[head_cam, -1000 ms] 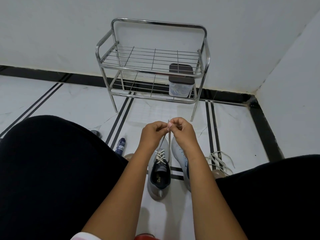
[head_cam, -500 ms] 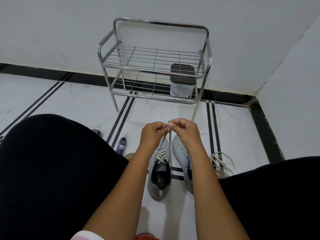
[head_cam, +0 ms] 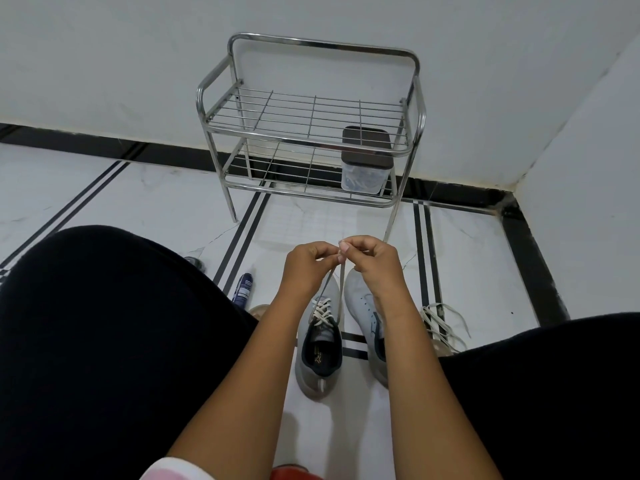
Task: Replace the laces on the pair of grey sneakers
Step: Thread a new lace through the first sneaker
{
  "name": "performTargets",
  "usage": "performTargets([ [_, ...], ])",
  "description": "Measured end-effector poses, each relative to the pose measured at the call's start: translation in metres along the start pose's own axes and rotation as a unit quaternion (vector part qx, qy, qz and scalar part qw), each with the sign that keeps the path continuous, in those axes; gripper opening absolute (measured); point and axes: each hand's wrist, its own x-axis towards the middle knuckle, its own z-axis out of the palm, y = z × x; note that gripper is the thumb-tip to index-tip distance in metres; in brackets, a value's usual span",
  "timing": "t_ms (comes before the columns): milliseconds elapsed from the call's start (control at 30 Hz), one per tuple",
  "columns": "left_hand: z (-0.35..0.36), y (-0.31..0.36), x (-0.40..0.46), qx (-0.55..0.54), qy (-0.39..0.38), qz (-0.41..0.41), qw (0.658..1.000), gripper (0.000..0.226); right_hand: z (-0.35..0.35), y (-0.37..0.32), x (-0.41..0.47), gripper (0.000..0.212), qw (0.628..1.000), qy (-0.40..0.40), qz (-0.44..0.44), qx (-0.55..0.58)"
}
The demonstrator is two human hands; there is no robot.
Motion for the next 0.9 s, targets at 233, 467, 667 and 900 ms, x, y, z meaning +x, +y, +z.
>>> performTargets([
  [233, -0.003, -0.011, 0.002, 0.035, 0.05, -0.035, 0.998, 0.008, 0.0, 0.008, 0.002, 0.007, 0.998, 0.064, 0.012, 0.008],
  [467, -0.002, -0.081, -0.009, 0.208, 0.171, -0.229, 0.936, 0.035, -0.014, 0.064, 0.005, 0.017, 0.957, 0.168, 0.162, -0.175],
  [667, 0.025, -0.129, -0.035, 0.344, 0.006, -0.298, 0.89, 0.028, 0.008, 0.147, -0.012, 0.019, 0.912, -0.012, 0.234, -0.336],
  [900, 0.037, -0.145, -0.035, 0.415, -0.054, -0.283, 0.863, 0.028, 0.02, 0.184, -0.013, 0.026, 0.922, -0.028, 0.247, -0.298],
])
